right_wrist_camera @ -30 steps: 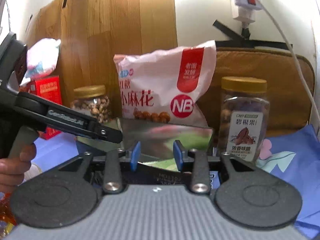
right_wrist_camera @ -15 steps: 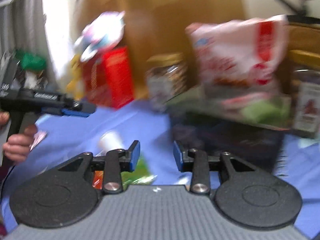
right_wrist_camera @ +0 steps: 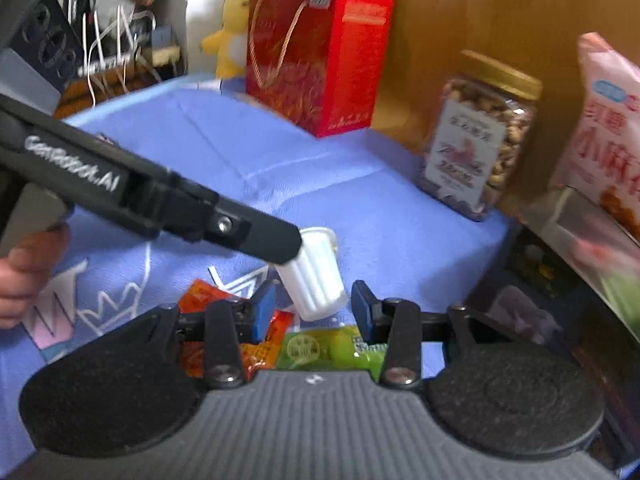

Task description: Organize snacks

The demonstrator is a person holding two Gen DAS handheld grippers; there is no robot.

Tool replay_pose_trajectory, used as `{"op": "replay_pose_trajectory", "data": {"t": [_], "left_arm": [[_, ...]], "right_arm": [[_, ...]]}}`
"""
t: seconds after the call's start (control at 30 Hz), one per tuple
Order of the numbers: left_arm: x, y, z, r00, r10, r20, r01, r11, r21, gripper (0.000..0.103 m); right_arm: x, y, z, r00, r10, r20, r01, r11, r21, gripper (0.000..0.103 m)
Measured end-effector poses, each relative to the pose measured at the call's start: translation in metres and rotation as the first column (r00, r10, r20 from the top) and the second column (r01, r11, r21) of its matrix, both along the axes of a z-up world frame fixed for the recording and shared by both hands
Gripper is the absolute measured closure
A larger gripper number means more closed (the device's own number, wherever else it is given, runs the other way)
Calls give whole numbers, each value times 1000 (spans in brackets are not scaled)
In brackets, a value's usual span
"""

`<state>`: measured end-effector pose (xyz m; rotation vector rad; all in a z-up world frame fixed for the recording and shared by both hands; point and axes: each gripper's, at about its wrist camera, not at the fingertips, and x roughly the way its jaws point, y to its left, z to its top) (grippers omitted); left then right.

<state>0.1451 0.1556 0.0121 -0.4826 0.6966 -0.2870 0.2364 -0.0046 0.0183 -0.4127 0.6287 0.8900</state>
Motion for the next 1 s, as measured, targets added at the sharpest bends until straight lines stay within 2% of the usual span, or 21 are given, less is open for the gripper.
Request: {"op": "replay_pose_trajectory", "data": {"t": [0.07, 0.1, 0.13, 0.23, 0.3, 0.47, 0.6, 0.67, 0.77, 0.83, 0.9, 1.0], "left_arm": [[4, -2, -5, 1000, 7, -10, -7, 1000, 14, 48], [6, -4, -9, 1000, 9, -23, -8, 1000, 18, 56], [9, -5, -13, 999, 6, -44, -5, 1000, 16, 58], [8, -10, -9, 1000, -9, -27, 9, 1000, 21, 63], [8, -16, -1, 1000, -21, -8, 21, 999, 25, 63], [18, -48, 32, 994, -69, 89, 62, 995, 73, 63], [40, -83, 58, 978, -129, 163, 111, 987, 117, 63], [57, -100, 67, 969, -156, 189, 132, 982, 132, 63], [81, -121, 69, 965, -174, 199, 145, 978, 152, 62], [96, -129, 64, 968, -174, 179, 145, 976, 165, 62], [104, -132, 58, 974, -164, 154, 136, 974, 179, 61], [109, -133, 51, 977, -171, 125, 145, 971, 192, 58]], "right_arm": [[4, 6, -6, 1000, 6, -3, -6, 1000, -19, 59], [4, 4, -7, 1000, 6, -2, -6, 1000, -8, 59], [5, 4, -7, 1000, 6, -5, -6, 1000, 1, 63], [0, -3, -5, 1000, -10, 3, 10, 1000, 16, 64], [-5, -10, -1, 1000, -14, 18, 13, 999, 38, 64], [-15, -39, 23, 985, -100, 140, 85, 991, 107, 64], [-13, -67, 43, 952, -197, 236, 164, 975, 152, 64], [-4, -82, 52, 931, -259, 256, 218, 959, 179, 64], [16, -98, 55, 913, -326, 247, 279, 938, 207, 64], [28, -104, 51, 907, -352, 229, 307, 928, 210, 64], [39, -105, 42, 912, -356, 205, 318, 927, 198, 63], [42, -105, 37, 905, -361, 224, 314, 924, 218, 62]]}}
